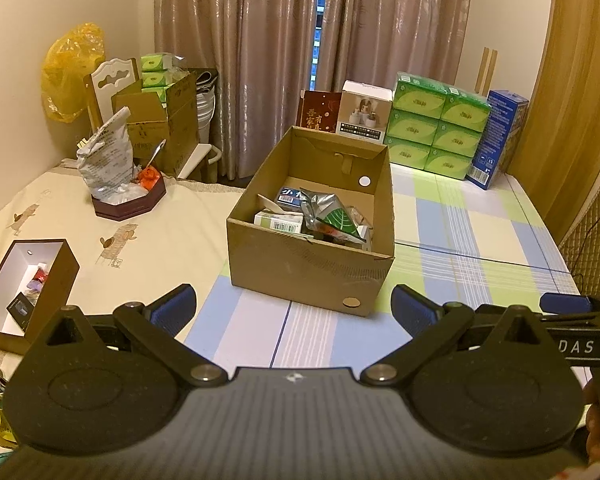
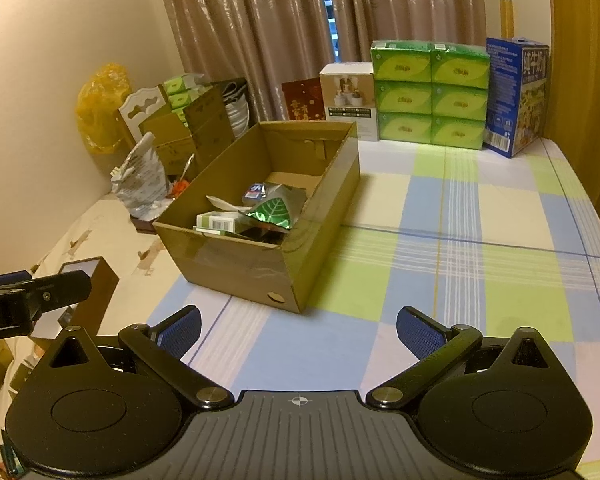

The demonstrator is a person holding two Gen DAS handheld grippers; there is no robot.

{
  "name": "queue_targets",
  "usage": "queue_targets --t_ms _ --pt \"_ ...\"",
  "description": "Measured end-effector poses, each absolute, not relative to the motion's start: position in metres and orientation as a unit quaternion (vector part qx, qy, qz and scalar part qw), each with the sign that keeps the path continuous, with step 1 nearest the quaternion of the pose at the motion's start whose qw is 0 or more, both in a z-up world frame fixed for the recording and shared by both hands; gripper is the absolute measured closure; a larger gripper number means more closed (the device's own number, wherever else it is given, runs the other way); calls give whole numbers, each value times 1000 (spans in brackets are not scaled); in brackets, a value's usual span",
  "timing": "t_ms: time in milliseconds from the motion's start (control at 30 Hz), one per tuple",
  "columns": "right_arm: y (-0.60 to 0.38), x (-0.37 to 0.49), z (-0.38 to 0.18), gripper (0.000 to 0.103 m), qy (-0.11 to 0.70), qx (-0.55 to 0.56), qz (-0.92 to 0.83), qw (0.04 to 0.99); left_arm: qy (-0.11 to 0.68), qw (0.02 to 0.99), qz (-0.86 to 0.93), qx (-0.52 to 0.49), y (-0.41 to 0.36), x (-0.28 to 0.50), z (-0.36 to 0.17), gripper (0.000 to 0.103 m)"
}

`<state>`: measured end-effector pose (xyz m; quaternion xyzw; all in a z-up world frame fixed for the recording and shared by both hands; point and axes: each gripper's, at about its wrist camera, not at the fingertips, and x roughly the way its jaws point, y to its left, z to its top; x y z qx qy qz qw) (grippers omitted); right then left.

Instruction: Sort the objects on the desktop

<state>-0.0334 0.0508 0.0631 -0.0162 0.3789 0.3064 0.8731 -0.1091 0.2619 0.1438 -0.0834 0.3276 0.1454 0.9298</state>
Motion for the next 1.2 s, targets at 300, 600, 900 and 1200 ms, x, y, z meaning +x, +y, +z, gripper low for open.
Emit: queue_targets --t_ms 300,600,900,1200 --pt "51 -33 60 2 381 -16 306 872 329 929 147 -83 262 -108 141 1" --pt "53 -33 58 2 382 -16 304 872 330 929 147 -83 264 -108 140 1" --pt "53 -33 58 2 382 -16 304 872 333 928 145 -83 264 -107 134 1" --pt "54 -32 57 2 385 -17 303 872 328 930 143 -85 263 -106 132 1"
